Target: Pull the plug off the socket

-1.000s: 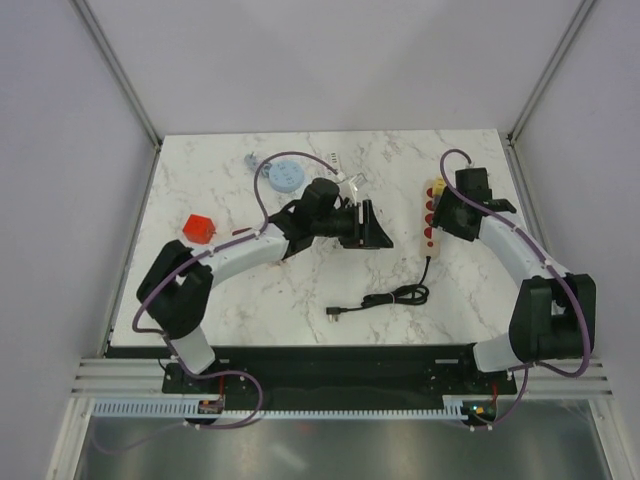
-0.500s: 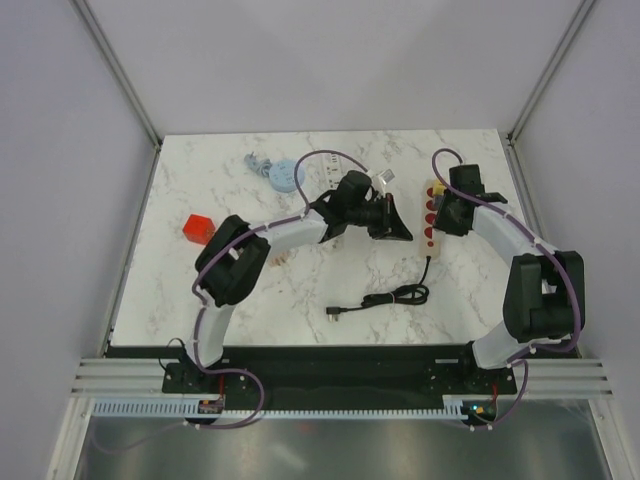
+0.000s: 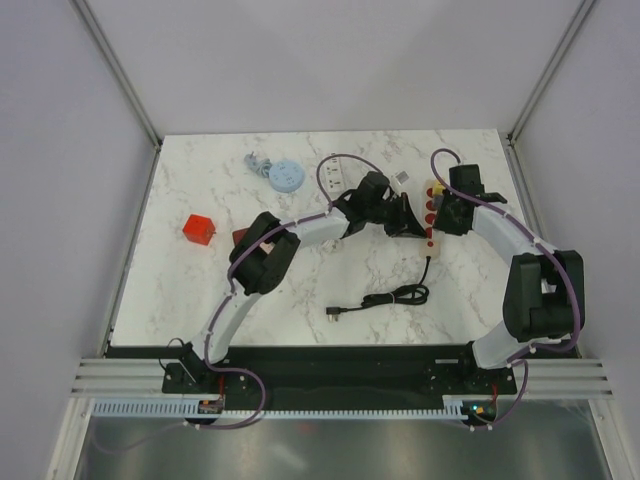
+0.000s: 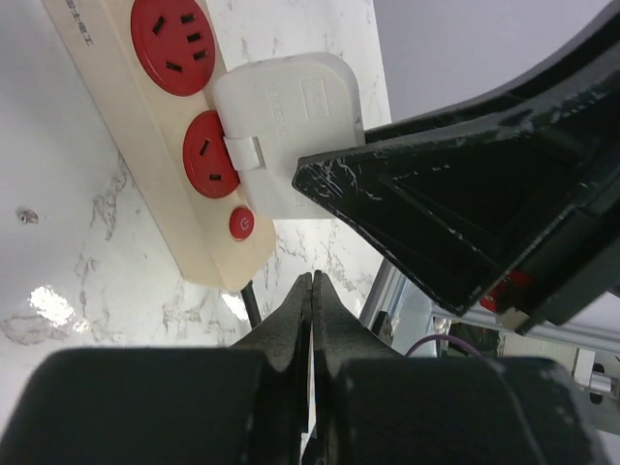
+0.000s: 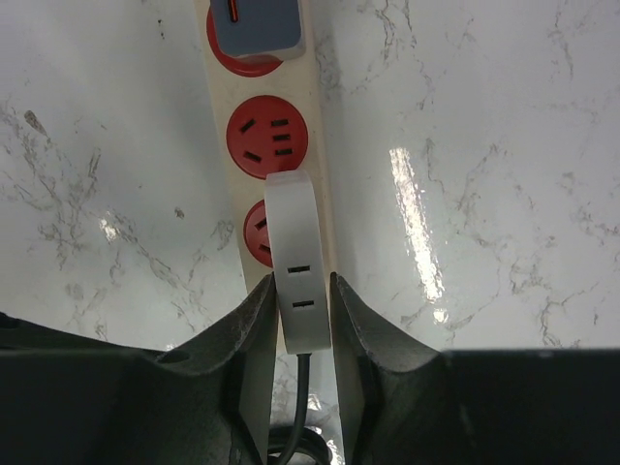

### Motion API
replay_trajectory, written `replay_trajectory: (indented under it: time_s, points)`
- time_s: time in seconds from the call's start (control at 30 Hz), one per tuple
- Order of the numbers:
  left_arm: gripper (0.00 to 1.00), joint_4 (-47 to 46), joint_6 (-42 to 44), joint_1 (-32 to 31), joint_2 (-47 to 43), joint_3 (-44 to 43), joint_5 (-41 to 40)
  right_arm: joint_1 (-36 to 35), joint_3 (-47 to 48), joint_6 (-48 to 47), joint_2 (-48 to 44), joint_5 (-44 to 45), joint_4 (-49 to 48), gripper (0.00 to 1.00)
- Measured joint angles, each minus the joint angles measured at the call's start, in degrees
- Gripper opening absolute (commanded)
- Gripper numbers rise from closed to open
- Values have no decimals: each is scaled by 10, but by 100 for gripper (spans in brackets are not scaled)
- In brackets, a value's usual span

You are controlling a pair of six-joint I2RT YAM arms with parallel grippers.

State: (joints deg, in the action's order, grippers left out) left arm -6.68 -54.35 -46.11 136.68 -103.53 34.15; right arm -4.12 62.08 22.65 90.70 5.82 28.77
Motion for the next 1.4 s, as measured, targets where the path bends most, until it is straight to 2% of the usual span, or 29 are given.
replay_trajectory:
  time_s: [0.67,0.93,1.2,1.4]
  points:
    - [2,12,-48,-16,70,-45,-40,-7,0,-5,12,2,-14,33]
    - [2,61,-52,-16,75,-77,-66,-14,0,-6,19,11,-16,32]
    - [2,97,-77,-16,86,-106,-73,-22,2,-7,40,23,-17,36]
    - [2,118,-91,-16,96,-130,-79,-24,13,-7,53,34,-17,34]
